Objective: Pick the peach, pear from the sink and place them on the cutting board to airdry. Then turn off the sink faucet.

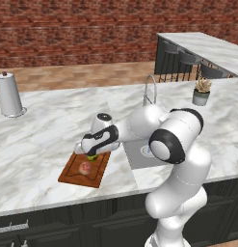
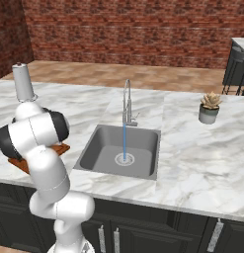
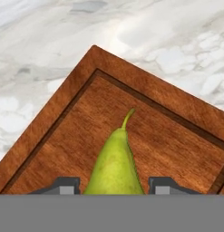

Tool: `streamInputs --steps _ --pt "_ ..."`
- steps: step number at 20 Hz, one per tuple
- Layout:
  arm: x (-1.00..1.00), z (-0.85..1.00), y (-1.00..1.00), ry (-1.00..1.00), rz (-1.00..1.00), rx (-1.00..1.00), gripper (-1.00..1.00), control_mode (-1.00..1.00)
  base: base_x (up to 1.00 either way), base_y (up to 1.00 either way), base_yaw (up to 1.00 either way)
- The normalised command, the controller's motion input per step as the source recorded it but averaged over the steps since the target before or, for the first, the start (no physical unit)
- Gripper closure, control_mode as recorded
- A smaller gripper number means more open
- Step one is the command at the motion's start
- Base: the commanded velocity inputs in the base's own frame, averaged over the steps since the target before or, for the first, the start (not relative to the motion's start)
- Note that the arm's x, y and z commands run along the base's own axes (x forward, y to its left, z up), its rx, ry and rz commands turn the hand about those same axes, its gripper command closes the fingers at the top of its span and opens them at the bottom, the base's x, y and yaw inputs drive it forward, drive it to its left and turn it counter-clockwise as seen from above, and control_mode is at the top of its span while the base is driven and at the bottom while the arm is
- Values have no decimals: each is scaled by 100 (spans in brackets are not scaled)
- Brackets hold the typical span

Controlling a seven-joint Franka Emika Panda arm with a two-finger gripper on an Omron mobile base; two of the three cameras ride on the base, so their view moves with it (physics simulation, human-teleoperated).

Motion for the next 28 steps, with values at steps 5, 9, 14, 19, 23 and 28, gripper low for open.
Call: streamInputs --steps 5,9,14,19,23,28 --pt "1 -5 7 0 0 0 -100 -100 0 0 0" --pt "0 -1 0 0 0 0 -100 -100 0 0 0" --pt "0 0 0 0 0 0 -100 -100 0 0 0" --pt "-1 5 0 0 0 0 -100 -100 0 0 0" --pt "0 32 0 -1 0 0 -100 -100 0 0 0" --pt "-1 52 0 -5 0 0 -100 -100 0 0 0"
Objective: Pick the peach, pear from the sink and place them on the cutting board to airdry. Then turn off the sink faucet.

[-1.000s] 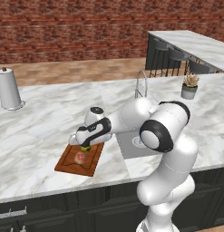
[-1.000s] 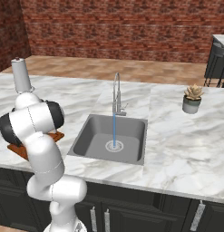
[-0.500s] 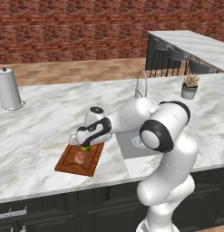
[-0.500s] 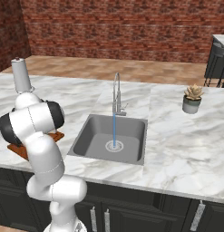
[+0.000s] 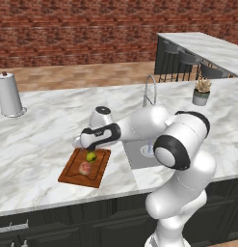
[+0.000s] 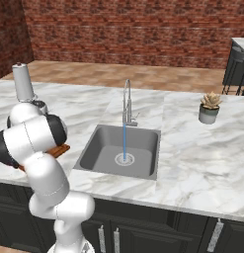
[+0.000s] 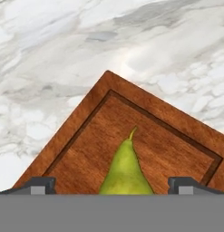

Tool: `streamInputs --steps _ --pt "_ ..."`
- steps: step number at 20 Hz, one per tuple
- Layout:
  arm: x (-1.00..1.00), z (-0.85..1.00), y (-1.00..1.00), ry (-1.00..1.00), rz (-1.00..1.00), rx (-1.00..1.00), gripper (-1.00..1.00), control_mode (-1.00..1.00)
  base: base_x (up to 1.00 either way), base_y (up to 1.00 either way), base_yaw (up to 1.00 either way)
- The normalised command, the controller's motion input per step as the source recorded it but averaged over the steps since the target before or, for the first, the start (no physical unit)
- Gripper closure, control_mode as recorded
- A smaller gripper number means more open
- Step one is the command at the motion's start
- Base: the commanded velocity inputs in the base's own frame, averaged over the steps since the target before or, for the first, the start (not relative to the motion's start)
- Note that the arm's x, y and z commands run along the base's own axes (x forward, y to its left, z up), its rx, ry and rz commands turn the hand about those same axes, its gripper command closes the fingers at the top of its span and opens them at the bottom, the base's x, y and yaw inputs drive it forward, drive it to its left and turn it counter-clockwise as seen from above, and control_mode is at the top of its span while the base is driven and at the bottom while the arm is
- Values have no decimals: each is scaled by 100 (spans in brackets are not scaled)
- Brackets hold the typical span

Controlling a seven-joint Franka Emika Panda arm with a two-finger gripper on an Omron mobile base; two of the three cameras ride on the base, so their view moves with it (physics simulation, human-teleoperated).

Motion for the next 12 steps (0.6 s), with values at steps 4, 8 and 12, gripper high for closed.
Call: streamInputs --steps 4,8,12 --pt "-7 50 0 -6 0 0 -100 -100 0 0 0" --pt "-3 61 -4 -4 0 0 -100 -100 0 0 0" --pt "-5 76 -21 0 0 2 -100 -100 0 0 0"
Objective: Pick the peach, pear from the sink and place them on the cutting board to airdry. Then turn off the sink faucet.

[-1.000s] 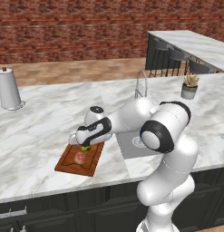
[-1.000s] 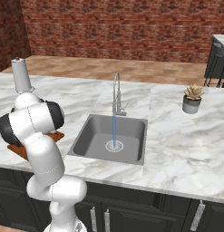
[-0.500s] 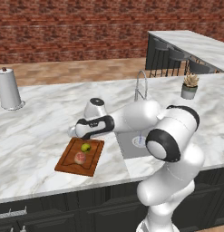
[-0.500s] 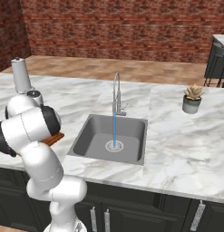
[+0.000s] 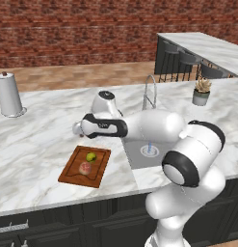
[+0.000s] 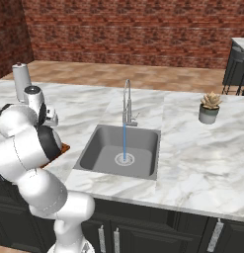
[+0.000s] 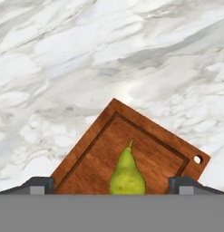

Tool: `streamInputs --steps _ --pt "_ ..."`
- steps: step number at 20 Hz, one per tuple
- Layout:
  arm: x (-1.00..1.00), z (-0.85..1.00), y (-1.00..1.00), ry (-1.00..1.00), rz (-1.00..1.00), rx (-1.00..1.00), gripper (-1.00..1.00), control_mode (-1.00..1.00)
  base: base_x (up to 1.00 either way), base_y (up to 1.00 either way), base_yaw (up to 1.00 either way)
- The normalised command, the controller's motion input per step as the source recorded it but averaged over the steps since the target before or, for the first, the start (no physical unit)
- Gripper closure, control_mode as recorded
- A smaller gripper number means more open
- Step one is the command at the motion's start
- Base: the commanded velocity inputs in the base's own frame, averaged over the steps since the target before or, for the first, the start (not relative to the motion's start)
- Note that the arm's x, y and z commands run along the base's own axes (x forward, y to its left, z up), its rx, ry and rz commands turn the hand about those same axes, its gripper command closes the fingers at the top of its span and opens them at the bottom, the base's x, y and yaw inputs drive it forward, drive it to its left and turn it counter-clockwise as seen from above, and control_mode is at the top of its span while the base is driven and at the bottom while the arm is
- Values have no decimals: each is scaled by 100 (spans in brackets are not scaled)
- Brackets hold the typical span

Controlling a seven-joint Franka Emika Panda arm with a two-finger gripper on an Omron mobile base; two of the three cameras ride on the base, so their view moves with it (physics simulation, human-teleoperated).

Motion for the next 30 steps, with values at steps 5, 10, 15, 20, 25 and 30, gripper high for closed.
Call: streamInputs --steps 5,10,15,20,25,30 --pt "-6 81 -33 1 0 6 -100 -100 0 0 0" --pt "-30 57 -31 0 0 2 -100 -100 0 0 0" --pt "-68 20 -14 -10 0 -1 -100 -100 0 0 0" --pt "-90 30 -32 -8 0 -2 -100 -100 0 0 0" --pt "-85 39 -49 -3 0 0 -100 -100 0 0 0" --pt "-73 47 -51 0 0 0 -100 -100 0 0 0"
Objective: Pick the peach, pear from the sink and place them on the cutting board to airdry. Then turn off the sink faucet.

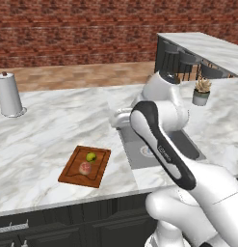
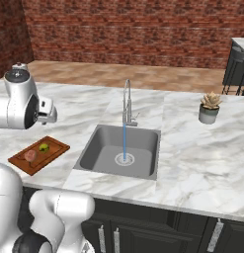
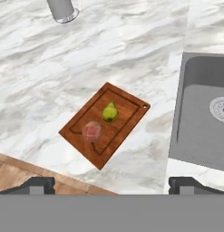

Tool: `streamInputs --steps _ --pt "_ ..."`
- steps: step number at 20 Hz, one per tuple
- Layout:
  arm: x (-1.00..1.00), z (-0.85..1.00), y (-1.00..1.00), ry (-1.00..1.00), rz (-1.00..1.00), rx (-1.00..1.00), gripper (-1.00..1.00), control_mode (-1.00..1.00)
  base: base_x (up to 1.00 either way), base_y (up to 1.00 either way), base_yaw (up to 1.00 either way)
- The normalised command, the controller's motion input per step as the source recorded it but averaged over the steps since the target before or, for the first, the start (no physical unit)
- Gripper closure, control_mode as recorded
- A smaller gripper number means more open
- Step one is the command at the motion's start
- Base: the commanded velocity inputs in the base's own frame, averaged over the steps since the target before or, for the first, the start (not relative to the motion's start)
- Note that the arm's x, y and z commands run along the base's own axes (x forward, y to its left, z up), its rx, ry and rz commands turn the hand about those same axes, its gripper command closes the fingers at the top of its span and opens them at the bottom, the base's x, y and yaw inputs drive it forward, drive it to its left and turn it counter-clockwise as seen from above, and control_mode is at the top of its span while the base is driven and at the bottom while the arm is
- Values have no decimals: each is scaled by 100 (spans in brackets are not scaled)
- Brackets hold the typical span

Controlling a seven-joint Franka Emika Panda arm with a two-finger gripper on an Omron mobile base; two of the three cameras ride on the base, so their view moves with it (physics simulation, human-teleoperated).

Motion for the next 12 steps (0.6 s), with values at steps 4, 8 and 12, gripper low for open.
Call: streamInputs --steps 4,8,12 --pt "-75 42 -48 -5 0 0 -100 -100 0 0 0" --pt "-79 37 -46 -4 0 0 -100 -100 0 0 0" --pt "-83 28 -38 -3 0 0 -100 -100 0 0 0"
